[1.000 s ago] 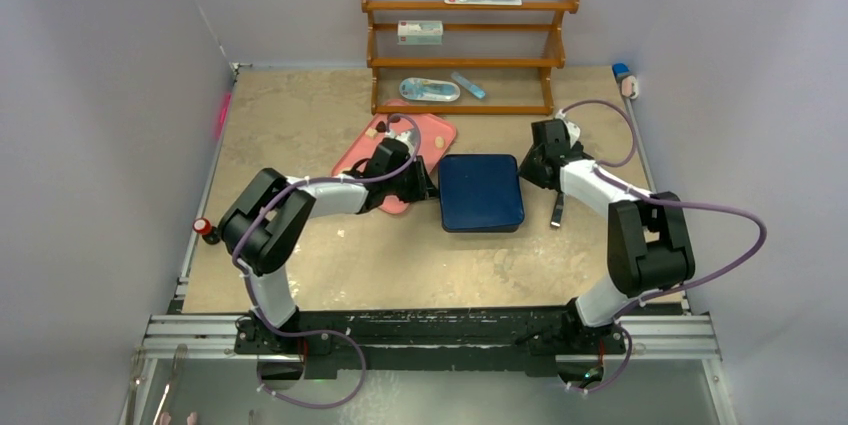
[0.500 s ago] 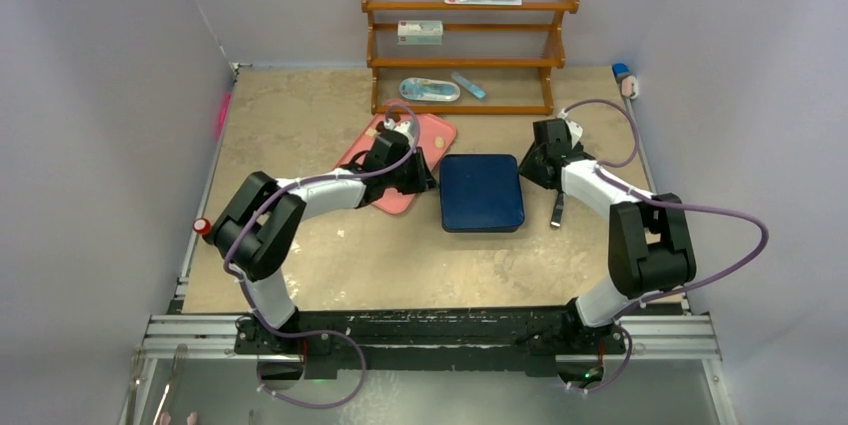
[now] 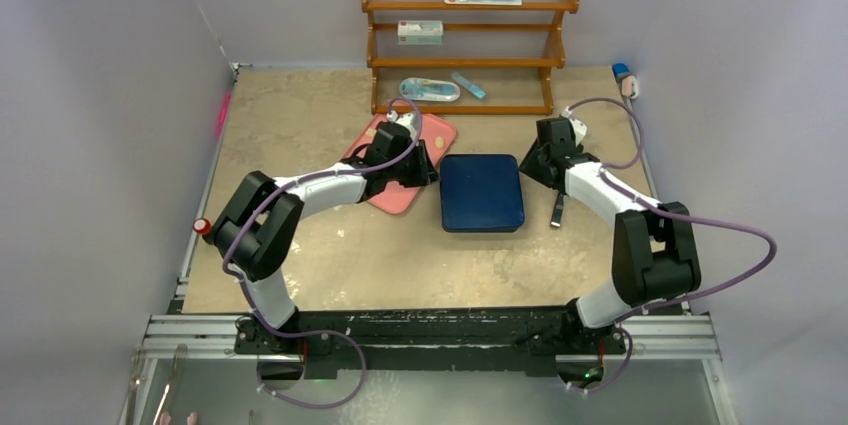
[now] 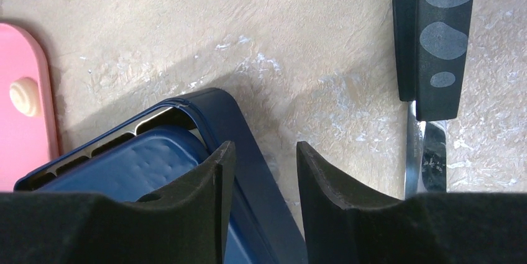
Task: Pack the chocolate
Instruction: Close the box lid on the packing box.
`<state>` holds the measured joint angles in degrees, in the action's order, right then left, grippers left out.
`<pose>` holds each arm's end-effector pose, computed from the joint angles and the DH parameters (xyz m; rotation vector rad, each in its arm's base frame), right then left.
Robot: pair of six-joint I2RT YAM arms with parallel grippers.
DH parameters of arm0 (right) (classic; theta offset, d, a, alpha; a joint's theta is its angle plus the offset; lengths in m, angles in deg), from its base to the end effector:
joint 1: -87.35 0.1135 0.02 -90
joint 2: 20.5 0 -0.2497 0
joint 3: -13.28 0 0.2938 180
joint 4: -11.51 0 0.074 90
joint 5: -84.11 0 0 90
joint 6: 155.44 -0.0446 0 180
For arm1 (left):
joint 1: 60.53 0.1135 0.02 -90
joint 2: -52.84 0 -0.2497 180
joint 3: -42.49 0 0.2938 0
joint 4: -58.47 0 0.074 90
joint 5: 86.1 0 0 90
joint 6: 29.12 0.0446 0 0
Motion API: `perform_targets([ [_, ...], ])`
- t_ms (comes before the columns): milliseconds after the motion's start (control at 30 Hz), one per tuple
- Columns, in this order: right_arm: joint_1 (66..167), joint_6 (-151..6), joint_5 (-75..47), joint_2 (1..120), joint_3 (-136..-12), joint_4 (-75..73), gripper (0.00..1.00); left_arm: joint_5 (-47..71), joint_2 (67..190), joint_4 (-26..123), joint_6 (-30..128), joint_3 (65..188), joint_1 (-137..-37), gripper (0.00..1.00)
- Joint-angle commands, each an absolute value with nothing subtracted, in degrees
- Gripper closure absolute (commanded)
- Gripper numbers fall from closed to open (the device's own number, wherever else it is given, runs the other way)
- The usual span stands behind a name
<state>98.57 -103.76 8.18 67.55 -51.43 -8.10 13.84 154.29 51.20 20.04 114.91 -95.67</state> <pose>0.3622 0.0608 0.1668 0.6575 2.2021 0.1614 0.3403 -0.2489 0.1458 -0.0135 2.3534 -0.8938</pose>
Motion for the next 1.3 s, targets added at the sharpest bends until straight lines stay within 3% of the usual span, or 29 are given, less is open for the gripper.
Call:
perform_targets([
  [0, 98.4, -103.4, 10.6, 65.7, -51.2, -9.7, 0.56, 12.8, 154.1, 51.3, 21.3, 117.0, -95.2, 0.83],
  [600, 98.4, -102.4, 12.5, 61.3, -49.9, -11.7, 0.52, 9.4, 150.0, 50.8, 22.1, 116.1, -94.9, 0.82],
  [800, 98.4, -99.9, 14.3, 57.9, -49.0, -12.7, 0.4, 5.6, 145.3, 52.6, 23.3, 112.2, -95.0, 0.73],
  [1067, 98.9, -92.2, 20.9, 44.8, -43.3, -10.4, 0.36, -7.4, 134.4, 57.4, 27.7, 102.4, -96.2, 0.52],
  [1267, 100.1, -91.6, 25.2, 39.5, -41.0, -11.9, 0.31, -15.7, 129.1, 61.6, 29.4, 96.6, -98.2, 0.47],
])
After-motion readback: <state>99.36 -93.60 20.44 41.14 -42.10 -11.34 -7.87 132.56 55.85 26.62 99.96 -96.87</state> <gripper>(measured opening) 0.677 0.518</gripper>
